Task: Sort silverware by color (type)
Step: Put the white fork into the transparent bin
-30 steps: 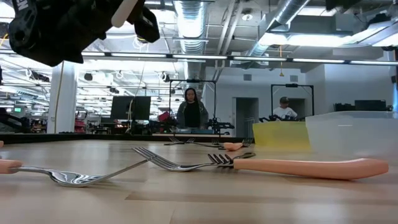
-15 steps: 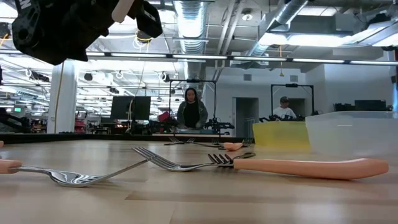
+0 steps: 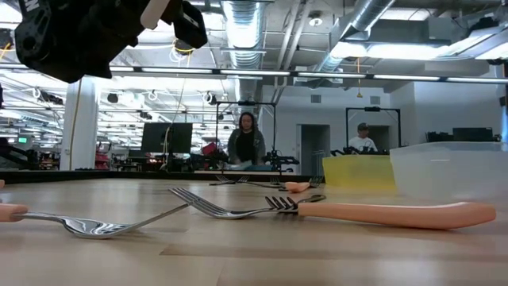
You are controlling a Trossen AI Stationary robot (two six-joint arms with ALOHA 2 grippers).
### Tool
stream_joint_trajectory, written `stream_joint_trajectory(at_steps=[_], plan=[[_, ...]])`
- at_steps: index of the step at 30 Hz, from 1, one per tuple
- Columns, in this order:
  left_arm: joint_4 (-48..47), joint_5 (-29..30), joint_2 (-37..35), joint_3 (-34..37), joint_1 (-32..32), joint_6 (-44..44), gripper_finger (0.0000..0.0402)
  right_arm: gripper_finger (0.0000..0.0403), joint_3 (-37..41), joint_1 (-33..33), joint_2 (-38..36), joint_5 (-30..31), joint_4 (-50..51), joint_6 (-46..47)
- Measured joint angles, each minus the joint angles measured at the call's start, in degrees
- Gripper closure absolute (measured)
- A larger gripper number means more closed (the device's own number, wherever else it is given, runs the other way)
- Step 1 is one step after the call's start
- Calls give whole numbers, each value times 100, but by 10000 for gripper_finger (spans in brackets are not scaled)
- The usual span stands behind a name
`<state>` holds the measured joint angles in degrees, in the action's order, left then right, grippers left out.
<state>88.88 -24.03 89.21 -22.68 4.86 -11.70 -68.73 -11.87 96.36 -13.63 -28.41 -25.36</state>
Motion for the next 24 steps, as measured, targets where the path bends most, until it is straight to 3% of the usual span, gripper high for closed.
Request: stream_joint_trajectory(at_steps=[7, 15, 18, 24], plan=[[45, 10, -2, 3, -2, 8, 385, 380, 2, 106, -16, -98, 267, 41], [-106, 334, -11, -4, -9, -222, 378, 383, 22, 128, -28, 172, 486, 50], [-288, 391, -7, -3, -13, -182, 356, 383, 17, 133, -127, 203, 868, 286], [-756, 501, -40, 7, -18, -176, 290, 383, 2, 16, -334, 1122, 1862, 865]])
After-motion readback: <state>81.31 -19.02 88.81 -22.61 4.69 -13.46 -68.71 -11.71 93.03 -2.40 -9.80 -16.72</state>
